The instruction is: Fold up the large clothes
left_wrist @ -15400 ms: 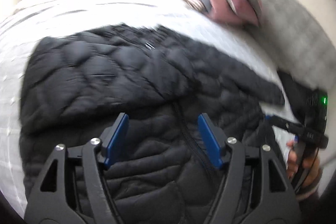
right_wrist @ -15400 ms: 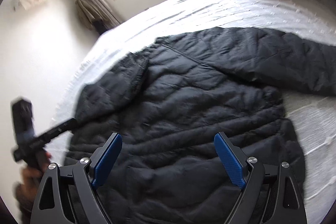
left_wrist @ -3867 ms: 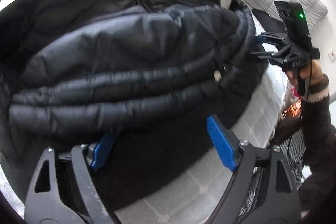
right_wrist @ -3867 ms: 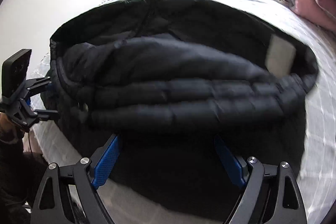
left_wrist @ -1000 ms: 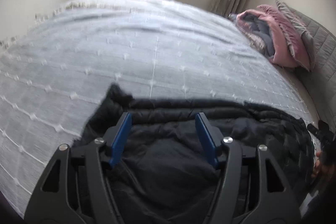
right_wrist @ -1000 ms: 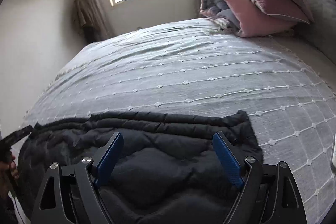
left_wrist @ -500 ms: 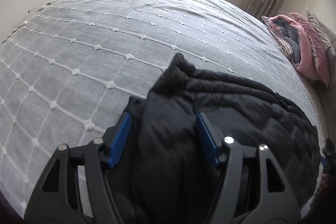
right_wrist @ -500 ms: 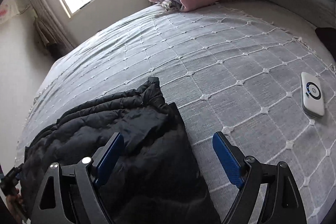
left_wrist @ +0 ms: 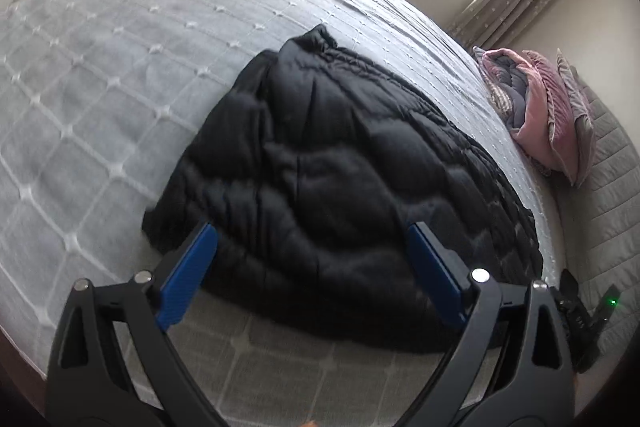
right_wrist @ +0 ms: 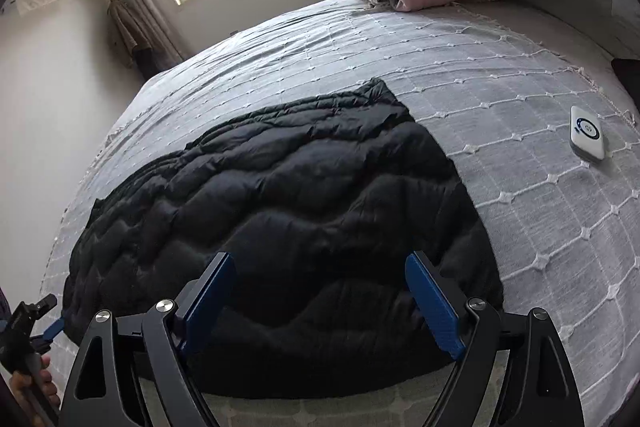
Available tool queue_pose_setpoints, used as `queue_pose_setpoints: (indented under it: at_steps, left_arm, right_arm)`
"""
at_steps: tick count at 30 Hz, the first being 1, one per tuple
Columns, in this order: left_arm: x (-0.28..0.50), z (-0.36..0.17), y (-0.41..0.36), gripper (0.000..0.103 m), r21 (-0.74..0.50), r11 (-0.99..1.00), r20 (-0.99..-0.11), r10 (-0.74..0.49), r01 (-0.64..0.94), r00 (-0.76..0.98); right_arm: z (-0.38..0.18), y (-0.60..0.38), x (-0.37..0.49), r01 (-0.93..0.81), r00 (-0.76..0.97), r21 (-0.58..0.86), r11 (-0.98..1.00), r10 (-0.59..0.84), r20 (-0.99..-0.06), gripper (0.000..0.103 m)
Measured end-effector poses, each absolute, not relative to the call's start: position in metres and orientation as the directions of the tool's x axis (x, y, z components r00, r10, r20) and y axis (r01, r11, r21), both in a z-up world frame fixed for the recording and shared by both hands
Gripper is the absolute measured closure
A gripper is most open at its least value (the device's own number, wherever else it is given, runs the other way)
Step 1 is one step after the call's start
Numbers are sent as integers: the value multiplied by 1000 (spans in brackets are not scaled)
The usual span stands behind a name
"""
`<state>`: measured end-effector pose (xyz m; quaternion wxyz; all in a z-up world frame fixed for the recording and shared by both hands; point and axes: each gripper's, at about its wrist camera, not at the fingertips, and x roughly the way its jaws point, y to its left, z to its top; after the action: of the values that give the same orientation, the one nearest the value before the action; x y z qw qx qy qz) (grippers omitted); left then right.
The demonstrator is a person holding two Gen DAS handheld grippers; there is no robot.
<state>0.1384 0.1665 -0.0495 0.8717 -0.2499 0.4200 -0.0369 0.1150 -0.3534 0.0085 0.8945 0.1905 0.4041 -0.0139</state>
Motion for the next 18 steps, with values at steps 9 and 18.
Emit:
queue_pose_setpoints:
  at_steps: [9,18]
  left_arm:
    - [122,-96,171,8,-619,762,-712,-442,-191,546]
    - [130,-117,160,8,-766,619,-585,-555,-176,591]
  right_arm:
    - [-2,-335,120,176,623,315,933,142,-769,15]
    - [-7,-323,122,161,620,368,916,196,-760,15]
